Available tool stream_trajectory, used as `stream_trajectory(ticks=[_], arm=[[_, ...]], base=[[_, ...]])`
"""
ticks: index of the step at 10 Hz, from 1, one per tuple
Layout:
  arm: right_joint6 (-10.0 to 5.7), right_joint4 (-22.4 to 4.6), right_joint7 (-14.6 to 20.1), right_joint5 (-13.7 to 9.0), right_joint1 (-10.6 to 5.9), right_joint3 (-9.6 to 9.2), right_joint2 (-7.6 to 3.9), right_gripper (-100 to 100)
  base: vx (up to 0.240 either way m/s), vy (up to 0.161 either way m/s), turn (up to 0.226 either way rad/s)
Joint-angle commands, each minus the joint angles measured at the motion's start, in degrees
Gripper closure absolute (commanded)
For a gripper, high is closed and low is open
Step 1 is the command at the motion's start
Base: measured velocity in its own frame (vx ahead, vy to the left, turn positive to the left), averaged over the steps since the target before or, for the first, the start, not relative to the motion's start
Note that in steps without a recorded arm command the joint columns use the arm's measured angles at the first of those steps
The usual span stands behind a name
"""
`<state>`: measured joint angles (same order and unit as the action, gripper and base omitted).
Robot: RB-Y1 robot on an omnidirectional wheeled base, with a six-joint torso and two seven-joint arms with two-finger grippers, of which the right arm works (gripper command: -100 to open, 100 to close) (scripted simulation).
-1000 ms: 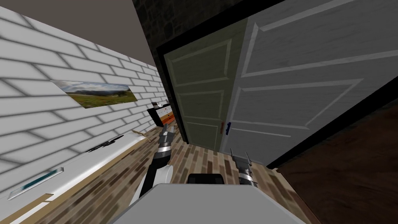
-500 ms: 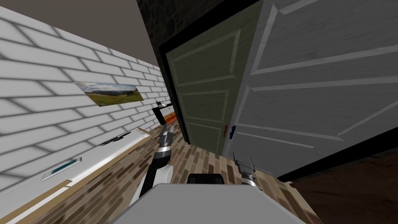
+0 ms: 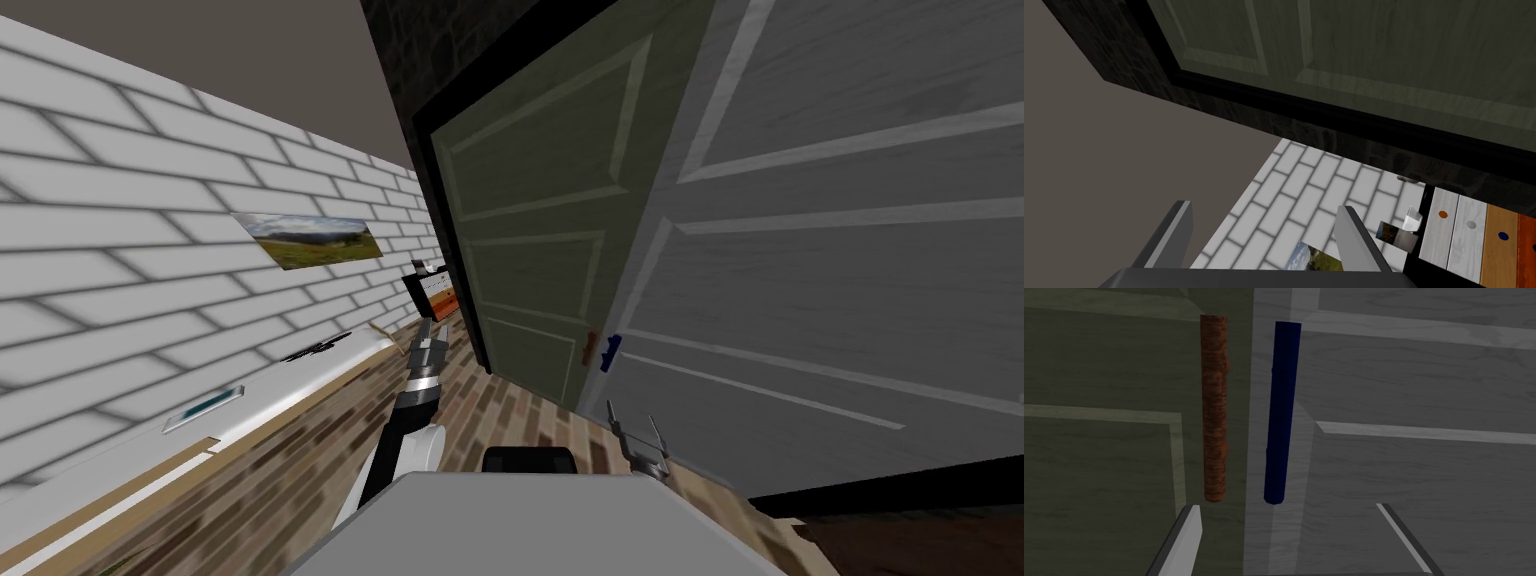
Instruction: Pull the door open
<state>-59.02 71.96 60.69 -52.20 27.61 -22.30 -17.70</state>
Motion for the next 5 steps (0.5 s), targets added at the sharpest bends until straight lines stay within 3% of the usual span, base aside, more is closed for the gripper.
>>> stream_trajectory(ticks=[1, 3, 4, 5], arm=[[-0.89, -1.6, 2.1, -1.5, -0.14, -0.42, -0.6, -100], [-1.93, -3.4, 4.4, -3.2, -0.47, -0.93, -1.2, -100], [-1.5, -2.9, 3.6, -2.7, -0.41, -0.74, -1.01, -100], [-1.63, -4.0, 4.2, -3.1, 0.67, -0.41, -1.51, -100]], base=[[0.132, -0.067, 0.138], [0.158, -0.093, 0.153], [0.072, -0.046, 0.033], [-0.085, 0.011, -0.122]])
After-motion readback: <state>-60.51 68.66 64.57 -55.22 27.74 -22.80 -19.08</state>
